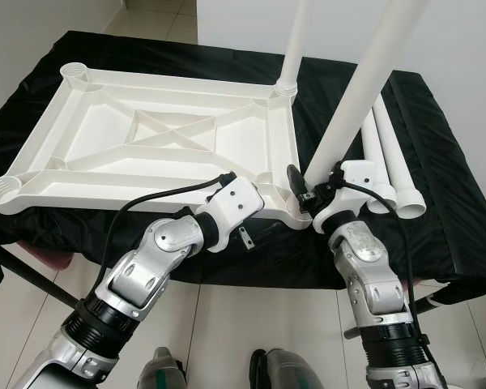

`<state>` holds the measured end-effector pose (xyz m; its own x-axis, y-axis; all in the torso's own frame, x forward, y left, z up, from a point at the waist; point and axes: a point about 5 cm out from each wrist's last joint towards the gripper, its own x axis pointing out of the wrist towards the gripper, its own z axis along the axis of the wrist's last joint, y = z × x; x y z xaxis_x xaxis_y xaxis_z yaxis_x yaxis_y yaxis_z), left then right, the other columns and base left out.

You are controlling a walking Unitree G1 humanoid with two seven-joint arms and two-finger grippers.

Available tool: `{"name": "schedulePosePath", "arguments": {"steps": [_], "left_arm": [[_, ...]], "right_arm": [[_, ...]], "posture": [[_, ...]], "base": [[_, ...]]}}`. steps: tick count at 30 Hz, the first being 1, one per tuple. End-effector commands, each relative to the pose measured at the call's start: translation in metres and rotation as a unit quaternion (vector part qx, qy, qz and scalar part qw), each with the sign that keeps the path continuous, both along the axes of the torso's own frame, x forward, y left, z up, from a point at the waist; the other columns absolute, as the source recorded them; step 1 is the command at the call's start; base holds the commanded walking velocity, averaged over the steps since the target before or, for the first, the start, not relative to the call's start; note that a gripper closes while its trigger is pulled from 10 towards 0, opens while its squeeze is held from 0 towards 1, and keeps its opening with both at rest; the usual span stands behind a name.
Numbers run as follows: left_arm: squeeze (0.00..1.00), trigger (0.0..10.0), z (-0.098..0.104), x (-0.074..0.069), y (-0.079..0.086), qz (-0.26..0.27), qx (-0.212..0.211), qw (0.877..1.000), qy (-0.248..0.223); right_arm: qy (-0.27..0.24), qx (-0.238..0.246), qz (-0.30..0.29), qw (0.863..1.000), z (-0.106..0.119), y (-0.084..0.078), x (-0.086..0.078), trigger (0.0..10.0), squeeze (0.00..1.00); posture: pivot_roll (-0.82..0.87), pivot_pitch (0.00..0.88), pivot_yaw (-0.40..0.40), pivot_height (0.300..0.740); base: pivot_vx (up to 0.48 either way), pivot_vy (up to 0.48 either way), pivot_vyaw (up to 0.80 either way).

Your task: Building children table

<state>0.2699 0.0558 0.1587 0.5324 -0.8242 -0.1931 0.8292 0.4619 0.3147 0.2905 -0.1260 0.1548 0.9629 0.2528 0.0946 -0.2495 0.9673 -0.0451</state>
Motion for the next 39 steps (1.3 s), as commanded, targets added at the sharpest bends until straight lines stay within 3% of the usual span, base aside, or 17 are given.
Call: {"name": "schedulePosePath", "arguments": {"steps": [1,11,23,39], "left_arm": [[0.0,10.0,0.001,-0.003,0.0,-0.014,0.007,1.0,0.002],[0.0,10.0,0.002,-0.003,0.0,-0.017,0.005,1.0,0.004],[0.0,10.0,0.003,-0.003,0.001,-0.015,0.004,1.0,0.004],[0.0,10.0,0.004,-0.004,-0.001,-0.02,0.002,1.0,0.005]], "right_arm": [[0.067,-0.008,-0.021,0.997,-0.029,-0.003,-0.004,10.0,0.0],[0.07,0.022,-0.076,0.994,-0.024,-0.019,0.008,10.0,0.0],[0.071,0.024,-0.086,0.993,-0.027,-0.019,0.007,10.0,0.0],[0.054,0.046,-0.194,0.978,-0.023,-0.019,0.02,10.0,0.0]], "posture": [[-0.01,0.06,-0.03,0.74],[-0.01,0.065,-0.024,0.74],[-0.01,0.07,-0.024,0.74],[0.0,0.065,-0.02,0.74]], "base": [[0.0,0.0,0.0],[0.0,0.0,0.0],[0.0,0.0,0.0],[0.0,0.0,0.0]]}}
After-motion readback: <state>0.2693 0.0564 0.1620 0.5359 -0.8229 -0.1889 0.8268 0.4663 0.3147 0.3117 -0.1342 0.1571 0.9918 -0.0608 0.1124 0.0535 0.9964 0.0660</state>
